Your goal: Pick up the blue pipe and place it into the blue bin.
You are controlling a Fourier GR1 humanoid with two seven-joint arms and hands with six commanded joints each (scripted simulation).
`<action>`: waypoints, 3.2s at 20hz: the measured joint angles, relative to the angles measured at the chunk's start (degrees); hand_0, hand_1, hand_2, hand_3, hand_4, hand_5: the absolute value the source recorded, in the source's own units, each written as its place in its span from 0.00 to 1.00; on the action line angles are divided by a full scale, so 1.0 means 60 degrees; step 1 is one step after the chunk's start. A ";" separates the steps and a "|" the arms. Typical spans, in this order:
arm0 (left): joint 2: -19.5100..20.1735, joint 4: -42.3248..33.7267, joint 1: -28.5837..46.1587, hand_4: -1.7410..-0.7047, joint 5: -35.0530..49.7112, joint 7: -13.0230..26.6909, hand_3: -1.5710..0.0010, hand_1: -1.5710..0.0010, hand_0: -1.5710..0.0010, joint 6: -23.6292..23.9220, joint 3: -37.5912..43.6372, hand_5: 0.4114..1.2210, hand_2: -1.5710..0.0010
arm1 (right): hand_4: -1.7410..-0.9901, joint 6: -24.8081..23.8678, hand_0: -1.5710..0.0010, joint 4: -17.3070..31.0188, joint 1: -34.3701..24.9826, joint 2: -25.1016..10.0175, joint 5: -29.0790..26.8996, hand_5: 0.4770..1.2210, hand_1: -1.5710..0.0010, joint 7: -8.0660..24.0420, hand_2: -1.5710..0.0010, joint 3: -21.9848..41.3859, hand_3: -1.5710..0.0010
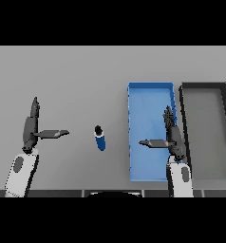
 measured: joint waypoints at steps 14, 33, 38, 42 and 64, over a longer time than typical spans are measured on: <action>0.1592 -0.0441 0.0798 0.70 -0.0161 -0.1305 1.00 1.00 1.00 -0.2497 -0.0761 0.22 1.00 | 0.69 0.0691 1.00 -0.1168 0.0887 -0.1298 0.1080 0.15 1.00 -0.0384 1.00 0.0734 1.00; 0.0641 -0.1236 0.0280 0.60 -0.0912 -0.0334 1.00 1.00 1.00 -0.4593 -0.3407 0.04 1.00 | 0.62 0.0860 1.00 -0.1236 0.0965 -0.1315 0.1032 0.19 1.00 -0.0947 1.00 0.0783 1.00; -0.0332 -0.0392 -0.0244 0.60 -0.1176 -0.0072 1.00 1.00 1.00 -0.4512 -0.3742 0.05 1.00 | 0.62 0.0792 1.00 -0.1360 0.1129 -0.1307 0.1046 0.18 1.00 -0.0878 1.00 0.0746 1.00; -0.1029 0.0484 -0.0816 0.64 -0.1547 -0.0157 1.00 1.00 1.00 -0.4380 -0.3900 0.04 1.00 | 0.63 0.0836 1.00 -0.1425 0.1246 -0.1334 0.0975 0.16 1.00 -0.0921 1.00 0.0706 1.00; -0.2700 0.0378 -0.1165 0.03 -0.1186 -0.1931 0.09 0.03 0.03 -0.3641 -0.3943 0.98 0.02 | 0.67 0.0825 1.00 -0.1217 0.1089 -0.1362 0.1072 0.20 1.00 -0.1024 1.00 0.0681 1.00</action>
